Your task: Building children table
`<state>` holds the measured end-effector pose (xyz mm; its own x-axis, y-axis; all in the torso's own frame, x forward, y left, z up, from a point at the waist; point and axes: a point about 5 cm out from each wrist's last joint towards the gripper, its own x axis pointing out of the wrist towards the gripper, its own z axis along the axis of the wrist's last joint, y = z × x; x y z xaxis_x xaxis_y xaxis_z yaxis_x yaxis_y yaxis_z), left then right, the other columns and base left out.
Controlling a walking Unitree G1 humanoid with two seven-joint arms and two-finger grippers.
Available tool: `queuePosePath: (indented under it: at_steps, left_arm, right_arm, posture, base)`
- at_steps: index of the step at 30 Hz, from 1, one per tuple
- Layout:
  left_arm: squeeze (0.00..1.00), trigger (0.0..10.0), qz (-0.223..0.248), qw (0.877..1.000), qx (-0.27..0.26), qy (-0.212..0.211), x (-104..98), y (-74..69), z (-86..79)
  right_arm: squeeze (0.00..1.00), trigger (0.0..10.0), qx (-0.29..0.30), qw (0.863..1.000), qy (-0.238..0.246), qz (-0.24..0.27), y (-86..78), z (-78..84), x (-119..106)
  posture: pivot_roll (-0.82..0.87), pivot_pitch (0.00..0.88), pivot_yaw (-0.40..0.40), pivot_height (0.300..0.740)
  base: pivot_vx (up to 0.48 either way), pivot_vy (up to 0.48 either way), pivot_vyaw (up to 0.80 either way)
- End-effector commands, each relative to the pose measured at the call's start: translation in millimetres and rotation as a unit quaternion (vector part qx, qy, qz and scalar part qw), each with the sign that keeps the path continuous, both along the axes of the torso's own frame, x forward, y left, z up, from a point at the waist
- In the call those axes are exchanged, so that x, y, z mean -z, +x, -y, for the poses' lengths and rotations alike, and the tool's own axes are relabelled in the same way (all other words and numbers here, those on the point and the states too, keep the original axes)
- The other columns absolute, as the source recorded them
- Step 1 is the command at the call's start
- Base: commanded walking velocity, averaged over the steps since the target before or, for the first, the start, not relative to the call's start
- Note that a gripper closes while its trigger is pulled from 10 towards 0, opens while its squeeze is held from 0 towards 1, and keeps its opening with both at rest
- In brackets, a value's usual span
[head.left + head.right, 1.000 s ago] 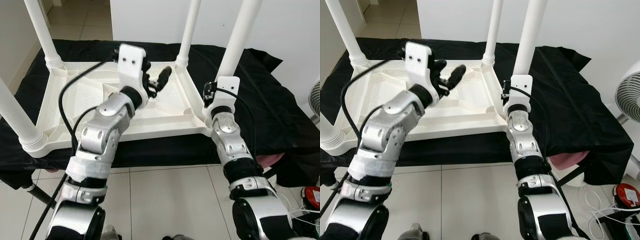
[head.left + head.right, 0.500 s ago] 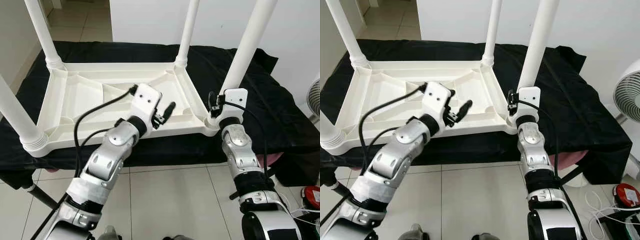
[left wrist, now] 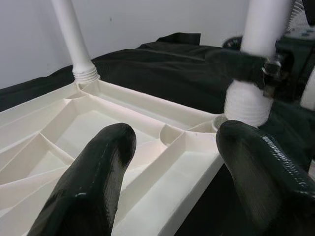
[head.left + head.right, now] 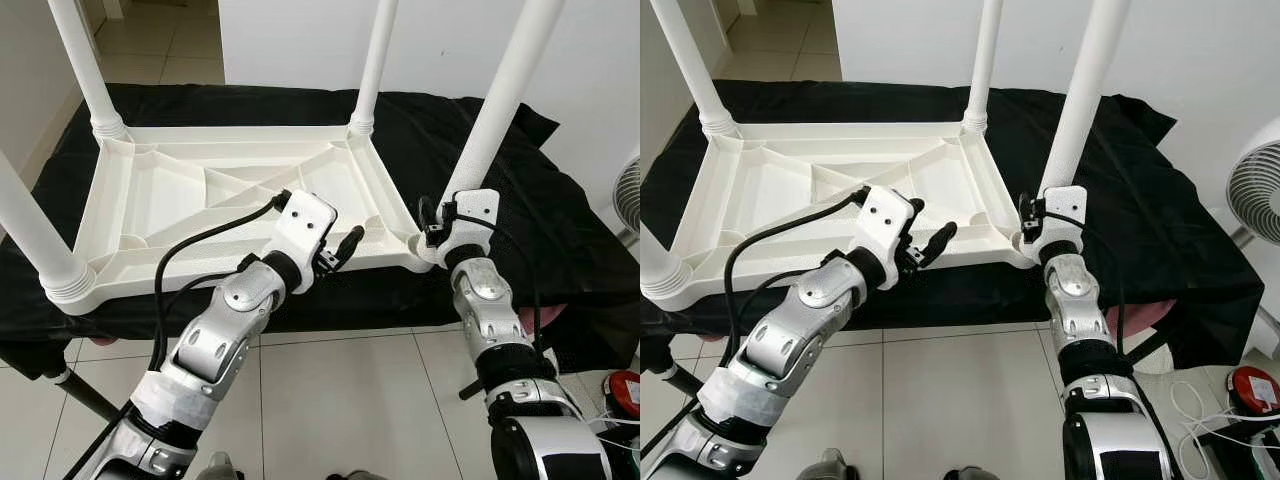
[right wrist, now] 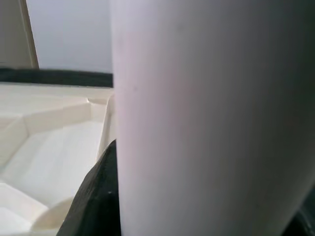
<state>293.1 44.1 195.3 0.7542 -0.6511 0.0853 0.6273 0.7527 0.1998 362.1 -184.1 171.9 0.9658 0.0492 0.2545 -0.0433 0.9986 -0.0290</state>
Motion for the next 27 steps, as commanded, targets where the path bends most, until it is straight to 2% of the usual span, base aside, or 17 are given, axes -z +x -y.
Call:
queuePosePath:
  at_steps: [1, 4, 6, 7, 8, 9, 11, 14, 15, 16, 17, 18, 27]
  left_arm:
    - [0.0, 10.0, -0.014, 0.994, 0.099, 0.038, 4.8, -7.1, 12.4]
    - [0.0, 10.0, -0.016, 0.994, 0.099, 0.042, 5.7, -6.7, 13.2]
    - [0.0, 10.0, -0.029, 0.993, 0.1, 0.052, 8.8, -4.3, 15.1]
    - [0.0, 10.0, -0.057, 0.991, 0.099, 0.064, 14.9, 0.2, 16.0]
    - [0.0, 10.0, -0.057, 0.991, 0.099, 0.064, 14.9, 0.2, 16.0]
    - [1.0, 10.0, -0.074, 0.989, 0.092, 0.086, 21.0, 5.8, 16.1]
    - [1.0, 10.0, -0.084, 0.988, 0.086, 0.101, 24.9, 9.5, 15.7]
    - [1.0, 10.0, -0.104, 0.98, 0.052, 0.163, 40.9, 24.4, 13.4]
    - [1.0, 10.0, -0.104, 0.98, 0.052, 0.163, 40.9, 24.4, 13.4]
    - [0.92, 10.0, -0.109, 0.976, 0.039, 0.183, 46.3, 30.0, 12.3]
    - [0.92, 10.0, -0.111, 0.976, 0.037, 0.186, 47.2, 31.1, 12.1]
    - [0.0, 10.0, -0.111, 0.974, 0.036, 0.193, 48.6, 32.6, 11.6]
    - [0.0, 10.0, -0.112, 0.968, 0.044, 0.222, 52.4, 40.6, 14.9]
  right_arm:
    - [0.0, 10.0, -0.001, 0.999, 0.032, 0.026, 0.0, 4.0, -12.7]
    - [0.0, 10.0, -0.001, 0.999, 0.039, 0.029, -0.2, 4.9, -14.4]
    - [0.0, 10.0, 0.006, 0.999, 0.042, 0.033, -0.5, 8.4, -17.2]
    - [0.0, 10.0, 0.011, 0.998, 0.04, 0.039, -1.3, 11.8, -19.3]
    - [0.0, 10.0, 0.011, 0.998, 0.04, 0.039, -1.3, 11.8, -19.3]
    - [0.0, 10.0, 0.013, 0.998, 0.041, 0.043, -2.4, 15.1, -21.5]
    - [0.0, 10.0, 0.015, 0.998, 0.042, 0.046, -3.0, 17.1, -22.9]
    - [0.0, 10.0, 0.017, 0.997, 0.045, 0.057, -6.2, 20.7, -27.3]
    - [0.0, 10.0, 0.017, 0.997, 0.045, 0.057, -6.2, 20.7, -27.3]
    - [0.0, 10.0, 0.017, 0.997, 0.046, 0.059, -7.7, 21.8, -27.9]
    - [0.0, 10.0, 0.017, 0.997, 0.046, 0.059, -7.9, 22.1, -27.8]
    - [0.0, 10.0, 0.018, 0.997, 0.044, 0.058, -8.1, 22.3, -27.4]
    - [0.0, 10.0, 0.026, 0.997, 0.038, 0.056, -12.3, 26.5, -26.9]
  posture:
    - [0.06, 0.046, -0.052, 0.74]
    - [0.06, 0.046, -0.052, 0.74]
    - [0.06, 0.055, -0.049, 0.74]
    - [0.05, 0.057, -0.048, 0.74]
    - [0.05, 0.057, -0.048, 0.74]
    - [0.05, 0.059, -0.045, 0.74]
    - [0.05, 0.059, -0.045, 0.74]
    - [0.05, 0.059, -0.041, 0.74]
    - [0.05, 0.059, -0.041, 0.74]
    - [0.04, 0.057, -0.038, 0.74]
    - [0.04, 0.057, -0.038, 0.74]
    - [0.04, 0.056, -0.035, 0.74]
    - [0.03, 0.054, -0.023, 0.74]
  base:
    - [0.0, 0.0, 0.0]
    - [0.0, 0.0, 0.0]
    - [0.0, 0.0, 0.0]
    - [0.0, 0.0, 0.0]
    - [0.0, 0.0, 0.0]
    - [0.0, 0.0, 0.0]
    - [0.0, 0.0, 0.0]
    - [0.0, 0.0, 0.0]
    - [0.0, 0.0, 0.0]
    - [0.0, 0.0, 0.0]
    - [0.0, 0.0, 0.0]
    - [0.0, 0.0, 0.0]
    - [0.0, 0.0, 0.0]
